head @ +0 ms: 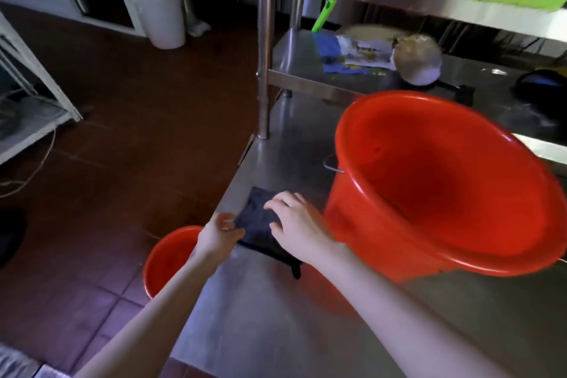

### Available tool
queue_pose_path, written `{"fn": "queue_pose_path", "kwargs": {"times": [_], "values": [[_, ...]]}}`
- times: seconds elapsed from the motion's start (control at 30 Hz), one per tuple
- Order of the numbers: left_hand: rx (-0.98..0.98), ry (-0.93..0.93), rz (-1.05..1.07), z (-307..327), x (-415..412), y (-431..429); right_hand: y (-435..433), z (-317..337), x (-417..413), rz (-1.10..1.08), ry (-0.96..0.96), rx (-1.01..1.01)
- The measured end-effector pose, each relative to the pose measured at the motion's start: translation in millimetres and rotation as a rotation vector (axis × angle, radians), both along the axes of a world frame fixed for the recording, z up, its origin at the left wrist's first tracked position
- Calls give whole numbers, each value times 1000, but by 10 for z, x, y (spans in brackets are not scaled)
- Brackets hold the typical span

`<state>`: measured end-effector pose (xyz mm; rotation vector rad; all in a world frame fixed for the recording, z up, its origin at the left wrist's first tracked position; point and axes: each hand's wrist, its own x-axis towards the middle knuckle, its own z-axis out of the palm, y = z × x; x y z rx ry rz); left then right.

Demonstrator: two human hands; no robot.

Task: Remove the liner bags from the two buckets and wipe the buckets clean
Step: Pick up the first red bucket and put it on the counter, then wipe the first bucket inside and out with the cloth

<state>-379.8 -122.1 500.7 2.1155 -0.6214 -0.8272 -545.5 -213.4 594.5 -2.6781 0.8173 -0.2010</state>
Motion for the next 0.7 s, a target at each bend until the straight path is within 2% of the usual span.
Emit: {"fn": "queue_pose_path", "kwargs": {"times": [0.27,0.37,0.47,0.7], "values": [[144,-198,-179,-466,225,-329,-14,-1070,304,-186,267,219],[170,-120,-230,-462,207,-388,106,-1242,285,-217,292,253],[99,-41,-267,-340,157,-345,201,-1266,244,-255,203,247],[-295,266,-302,387,-53,62,390,-792,26,-280,-164,229]]}}
